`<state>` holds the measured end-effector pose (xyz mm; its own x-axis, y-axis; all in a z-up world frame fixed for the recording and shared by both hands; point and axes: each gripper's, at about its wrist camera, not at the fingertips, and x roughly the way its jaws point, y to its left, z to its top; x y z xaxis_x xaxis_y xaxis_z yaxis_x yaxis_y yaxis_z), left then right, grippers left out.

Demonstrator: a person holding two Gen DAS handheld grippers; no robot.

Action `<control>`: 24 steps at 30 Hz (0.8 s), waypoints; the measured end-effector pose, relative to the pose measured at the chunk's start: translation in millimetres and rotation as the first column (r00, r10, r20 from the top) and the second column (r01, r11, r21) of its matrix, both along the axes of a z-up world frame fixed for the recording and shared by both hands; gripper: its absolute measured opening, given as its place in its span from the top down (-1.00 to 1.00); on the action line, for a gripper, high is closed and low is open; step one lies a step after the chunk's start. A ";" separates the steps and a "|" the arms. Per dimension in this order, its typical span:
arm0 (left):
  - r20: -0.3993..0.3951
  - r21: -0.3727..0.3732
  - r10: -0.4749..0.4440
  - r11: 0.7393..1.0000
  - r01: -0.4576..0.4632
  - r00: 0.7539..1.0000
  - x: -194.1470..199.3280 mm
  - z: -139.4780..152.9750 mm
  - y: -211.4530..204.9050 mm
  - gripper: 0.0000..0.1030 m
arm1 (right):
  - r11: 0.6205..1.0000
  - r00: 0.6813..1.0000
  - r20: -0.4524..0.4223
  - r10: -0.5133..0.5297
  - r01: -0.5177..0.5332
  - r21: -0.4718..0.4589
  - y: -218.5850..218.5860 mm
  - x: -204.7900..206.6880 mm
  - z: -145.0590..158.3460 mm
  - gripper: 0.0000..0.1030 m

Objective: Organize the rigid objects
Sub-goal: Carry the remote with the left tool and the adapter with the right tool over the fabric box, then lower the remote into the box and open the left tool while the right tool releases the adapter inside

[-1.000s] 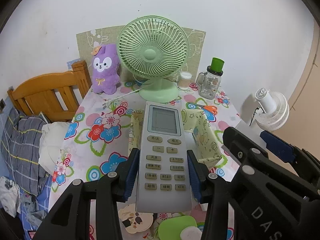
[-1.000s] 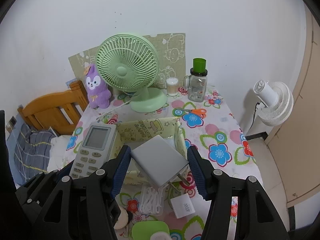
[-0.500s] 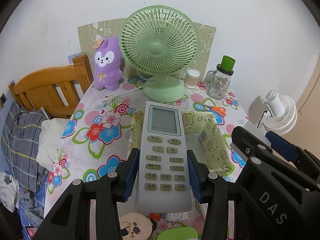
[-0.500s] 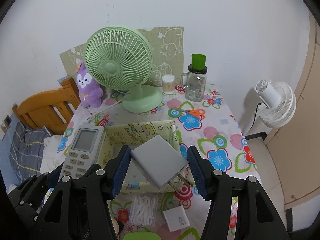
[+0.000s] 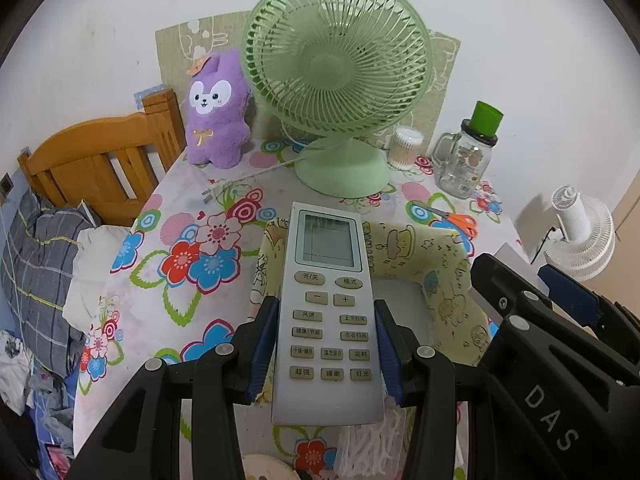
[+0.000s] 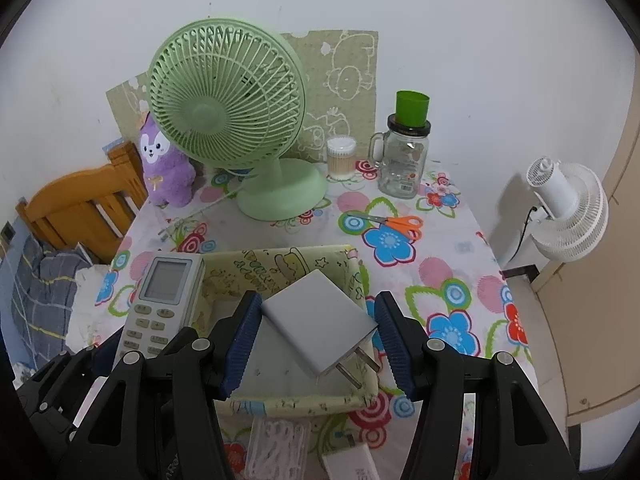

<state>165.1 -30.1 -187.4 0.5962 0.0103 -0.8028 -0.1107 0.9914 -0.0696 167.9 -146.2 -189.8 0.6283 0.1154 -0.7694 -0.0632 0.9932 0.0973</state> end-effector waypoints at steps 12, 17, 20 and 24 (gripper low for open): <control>-0.057 0.015 0.032 0.999 -0.031 0.998 26.9 -31.3 1.7 0.08 | 1.000 0.999 -0.039 -0.006 0.006 0.012 0.7 33.5 -33.7 -0.20; -0.063 0.043 0.034 0.999 -0.032 0.997 32.5 -40.5 3.7 0.08 | 1.000 0.999 -0.051 -0.003 0.003 0.010 2.0 43.8 -45.1 -0.20; -0.082 0.037 0.041 0.999 -0.038 0.996 35.3 -47.2 7.2 0.08 | 1.000 0.998 -0.058 0.002 -0.001 0.011 3.0 47.3 -50.2 -0.20; -0.078 0.047 0.037 0.998 -0.033 0.996 35.5 -50.0 5.1 0.08 | 1.000 0.998 -0.065 0.008 -0.007 0.011 5.8 51.5 -56.7 -0.20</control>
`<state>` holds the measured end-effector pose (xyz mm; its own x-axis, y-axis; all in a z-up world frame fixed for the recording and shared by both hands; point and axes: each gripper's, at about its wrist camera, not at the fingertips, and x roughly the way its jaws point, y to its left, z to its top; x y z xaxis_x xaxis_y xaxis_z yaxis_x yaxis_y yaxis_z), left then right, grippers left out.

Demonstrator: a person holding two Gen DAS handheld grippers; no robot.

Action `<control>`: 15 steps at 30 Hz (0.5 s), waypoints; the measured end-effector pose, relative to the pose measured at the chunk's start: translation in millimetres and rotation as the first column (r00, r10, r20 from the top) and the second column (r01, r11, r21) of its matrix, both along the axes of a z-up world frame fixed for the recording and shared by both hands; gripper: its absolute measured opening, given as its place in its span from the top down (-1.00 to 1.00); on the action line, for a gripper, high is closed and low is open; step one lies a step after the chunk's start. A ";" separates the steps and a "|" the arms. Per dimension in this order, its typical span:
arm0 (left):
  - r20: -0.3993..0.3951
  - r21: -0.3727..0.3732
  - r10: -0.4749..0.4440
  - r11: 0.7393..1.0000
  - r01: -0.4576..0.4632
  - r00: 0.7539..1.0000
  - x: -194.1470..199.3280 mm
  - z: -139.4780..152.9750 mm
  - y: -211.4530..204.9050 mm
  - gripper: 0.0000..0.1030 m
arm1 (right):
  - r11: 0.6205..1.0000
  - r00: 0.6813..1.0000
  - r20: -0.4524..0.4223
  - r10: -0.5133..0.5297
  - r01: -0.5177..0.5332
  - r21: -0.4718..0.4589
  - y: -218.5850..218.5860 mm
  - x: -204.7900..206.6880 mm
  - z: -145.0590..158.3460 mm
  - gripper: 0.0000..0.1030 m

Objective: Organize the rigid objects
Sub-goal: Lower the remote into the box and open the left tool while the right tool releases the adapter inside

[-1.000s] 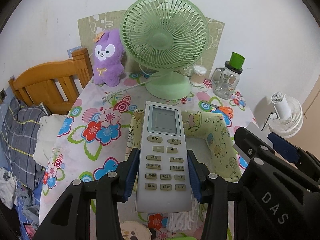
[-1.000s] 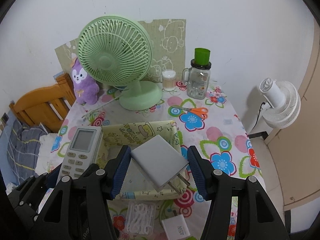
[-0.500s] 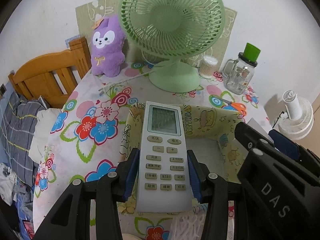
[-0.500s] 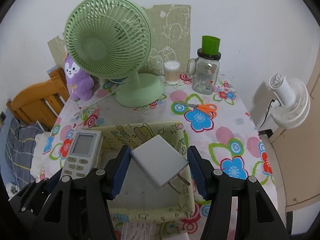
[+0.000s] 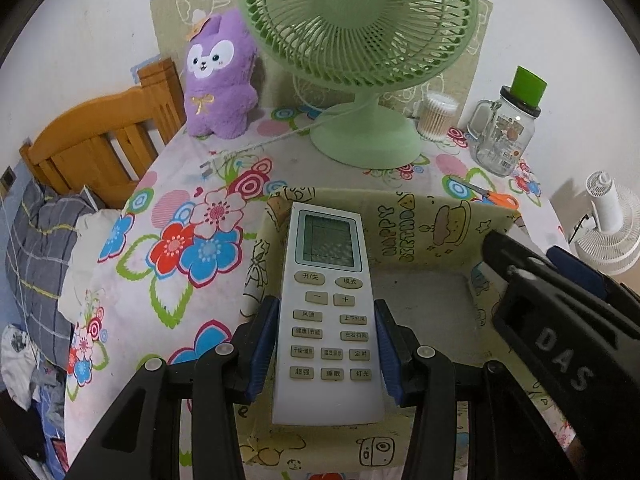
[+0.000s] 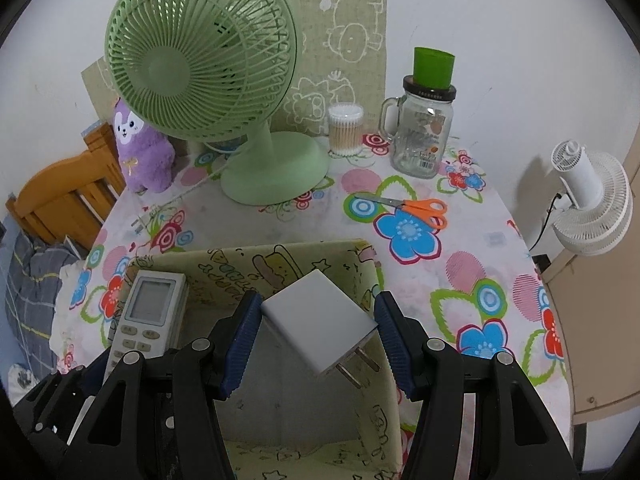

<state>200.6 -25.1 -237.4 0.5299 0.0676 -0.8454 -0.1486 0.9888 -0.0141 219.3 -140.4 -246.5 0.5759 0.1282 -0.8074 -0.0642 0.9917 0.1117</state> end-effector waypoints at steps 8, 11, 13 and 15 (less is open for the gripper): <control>-0.019 -0.022 0.008 1.000 -0.008 1.000 4.1 -5.9 -1.2 0.06 | 1.000 1.000 0.010 0.004 -0.004 -0.009 7.0 11.5 -10.0 -0.20; -0.003 0.012 -0.007 1.000 0.007 1.000 5.9 -2.3 -3.8 -0.06 | 1.000 1.000 -0.001 0.001 -0.001 0.018 6.6 15.9 -16.1 -0.20; 0.009 0.032 -0.008 0.999 0.008 1.000 6.9 -1.0 -3.5 -0.15 | 1.000 1.000 0.007 -0.009 0.009 0.022 5.9 17.5 -17.9 -0.20; 0.010 0.033 -0.012 0.999 0.012 1.000 7.9 -1.0 -2.3 -0.19 | 1.000 1.000 0.017 -0.006 0.006 0.017 7.5 18.0 -18.5 -0.20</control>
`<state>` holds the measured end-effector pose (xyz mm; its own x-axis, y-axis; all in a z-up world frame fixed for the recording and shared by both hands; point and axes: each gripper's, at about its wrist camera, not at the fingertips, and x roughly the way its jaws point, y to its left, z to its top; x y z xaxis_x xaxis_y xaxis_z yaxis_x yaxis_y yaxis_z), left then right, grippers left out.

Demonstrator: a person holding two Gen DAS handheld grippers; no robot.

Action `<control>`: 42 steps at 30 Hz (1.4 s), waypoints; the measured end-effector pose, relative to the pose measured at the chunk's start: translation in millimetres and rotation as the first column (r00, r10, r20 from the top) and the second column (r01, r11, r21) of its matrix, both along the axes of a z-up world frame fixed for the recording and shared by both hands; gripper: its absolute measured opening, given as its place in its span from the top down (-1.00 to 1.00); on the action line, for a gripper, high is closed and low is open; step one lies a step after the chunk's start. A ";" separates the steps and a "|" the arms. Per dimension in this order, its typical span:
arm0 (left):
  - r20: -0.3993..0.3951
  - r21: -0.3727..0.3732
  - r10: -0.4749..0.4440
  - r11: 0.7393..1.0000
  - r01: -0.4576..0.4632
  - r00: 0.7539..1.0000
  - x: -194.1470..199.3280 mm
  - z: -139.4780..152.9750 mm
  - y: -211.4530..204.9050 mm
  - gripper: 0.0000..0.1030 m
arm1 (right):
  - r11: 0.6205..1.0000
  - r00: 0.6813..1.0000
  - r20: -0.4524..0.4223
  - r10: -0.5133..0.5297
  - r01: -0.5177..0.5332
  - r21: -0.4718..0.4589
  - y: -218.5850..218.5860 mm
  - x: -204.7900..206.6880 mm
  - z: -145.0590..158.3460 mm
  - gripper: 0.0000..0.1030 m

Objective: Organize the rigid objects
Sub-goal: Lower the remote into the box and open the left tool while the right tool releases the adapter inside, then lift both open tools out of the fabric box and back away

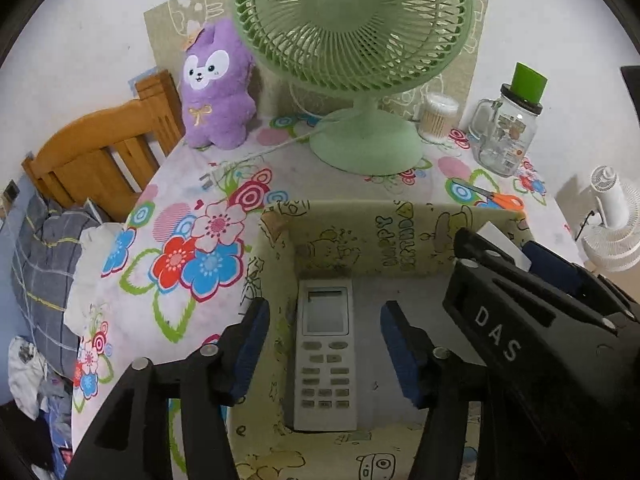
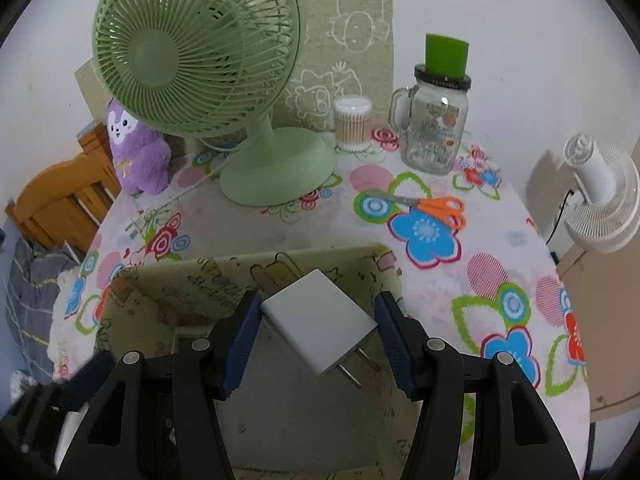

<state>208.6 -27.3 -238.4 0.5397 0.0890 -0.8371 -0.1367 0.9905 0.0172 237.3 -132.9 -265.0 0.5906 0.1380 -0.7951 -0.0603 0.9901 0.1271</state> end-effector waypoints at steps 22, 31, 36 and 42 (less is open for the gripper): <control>0.001 -0.003 -0.042 0.999 0.042 0.999 -19.3 30.6 -9.6 -0.75 | 0.999 1.000 -0.011 -0.018 0.019 0.049 -11.8 -33.5 33.0 -0.75; 0.031 0.000 -0.057 0.998 0.058 0.998 -43.9 55.4 -14.7 -0.84 | 0.999 0.999 -0.008 -0.031 0.031 0.032 -19.7 -56.3 56.8 -0.76; 0.053 -0.002 -0.058 0.998 0.058 0.997 -56.4 67.2 -16.6 -0.88 | 0.999 0.999 0.008 -0.036 0.036 0.026 -22.3 -69.2 69.5 -0.76; 0.082 0.000 -0.057 0.998 0.057 0.995 -71.5 81.7 -17.8 -0.94 | 0.999 0.999 0.032 -0.037 0.036 0.019 -25.2 -84.1 86.1 -0.77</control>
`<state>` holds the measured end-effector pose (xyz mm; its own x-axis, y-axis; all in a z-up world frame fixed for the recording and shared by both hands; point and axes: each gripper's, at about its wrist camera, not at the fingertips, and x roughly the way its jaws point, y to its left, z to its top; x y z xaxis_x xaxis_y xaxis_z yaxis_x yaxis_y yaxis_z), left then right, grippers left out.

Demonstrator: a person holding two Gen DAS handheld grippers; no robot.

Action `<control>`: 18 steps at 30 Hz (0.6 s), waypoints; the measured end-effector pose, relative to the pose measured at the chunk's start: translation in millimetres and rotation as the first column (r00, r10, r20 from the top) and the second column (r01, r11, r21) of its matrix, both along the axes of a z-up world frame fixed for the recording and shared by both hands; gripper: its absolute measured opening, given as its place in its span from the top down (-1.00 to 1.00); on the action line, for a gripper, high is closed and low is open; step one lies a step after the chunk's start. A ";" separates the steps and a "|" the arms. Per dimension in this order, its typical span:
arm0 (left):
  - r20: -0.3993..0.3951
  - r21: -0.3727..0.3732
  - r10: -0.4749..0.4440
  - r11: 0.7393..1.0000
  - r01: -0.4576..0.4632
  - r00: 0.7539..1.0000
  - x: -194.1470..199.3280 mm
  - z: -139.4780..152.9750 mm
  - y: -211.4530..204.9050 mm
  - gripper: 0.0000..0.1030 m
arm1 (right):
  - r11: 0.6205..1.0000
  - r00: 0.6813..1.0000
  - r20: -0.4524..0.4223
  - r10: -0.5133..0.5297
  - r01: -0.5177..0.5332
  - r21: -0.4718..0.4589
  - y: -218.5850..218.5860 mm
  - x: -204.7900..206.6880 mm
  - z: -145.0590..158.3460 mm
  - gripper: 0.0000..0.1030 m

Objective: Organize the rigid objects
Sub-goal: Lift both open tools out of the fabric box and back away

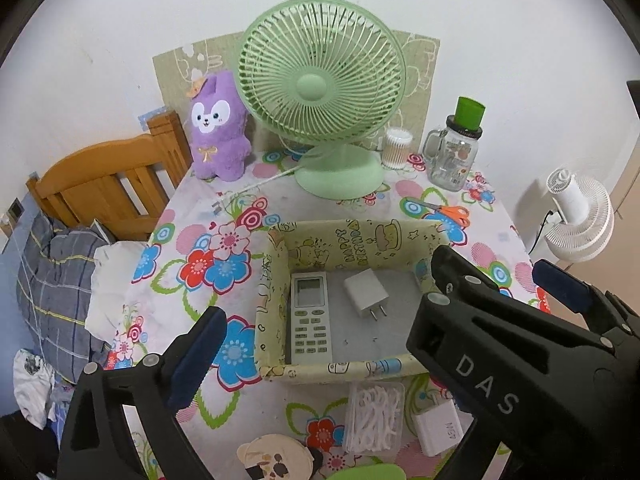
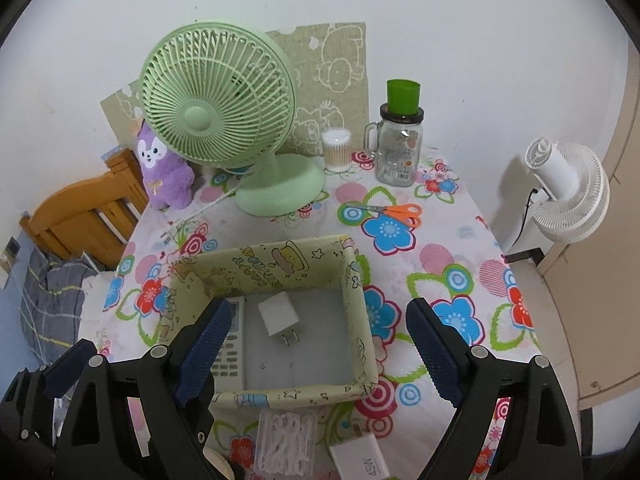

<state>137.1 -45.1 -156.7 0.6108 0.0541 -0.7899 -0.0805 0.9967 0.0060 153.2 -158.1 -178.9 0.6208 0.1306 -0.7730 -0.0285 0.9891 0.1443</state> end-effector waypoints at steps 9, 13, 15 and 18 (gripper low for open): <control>0.036 -0.004 -0.006 1.000 0.006 0.999 -18.5 16.0 -2.8 -0.97 | 0.998 0.999 0.042 -0.017 0.019 -0.052 -3.7 -21.7 21.9 -0.77; 0.045 -0.009 -0.008 1.000 0.008 0.999 -27.1 20.7 -2.3 -0.98 | 0.998 0.998 0.059 -0.008 0.012 -0.060 -3.3 -31.6 29.0 -0.77; 0.049 -0.006 -0.009 1.000 0.009 0.999 -30.6 22.7 -3.4 -0.98 | 0.998 0.998 0.070 -0.003 0.007 -0.064 -2.4 -35.9 32.3 -0.77; 0.055 -0.005 -0.012 1.000 0.013 0.998 -36.1 25.8 -3.5 -0.99 | 0.998 0.997 0.081 0.008 -0.002 -0.070 -2.1 -42.3 36.9 -0.77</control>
<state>100.9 -48.6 -130.9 0.6537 0.0425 -0.7556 -0.0683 0.9977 -0.0030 110.9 -160.2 -142.1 0.6814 0.0809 -0.7274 -0.0420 0.9966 0.0715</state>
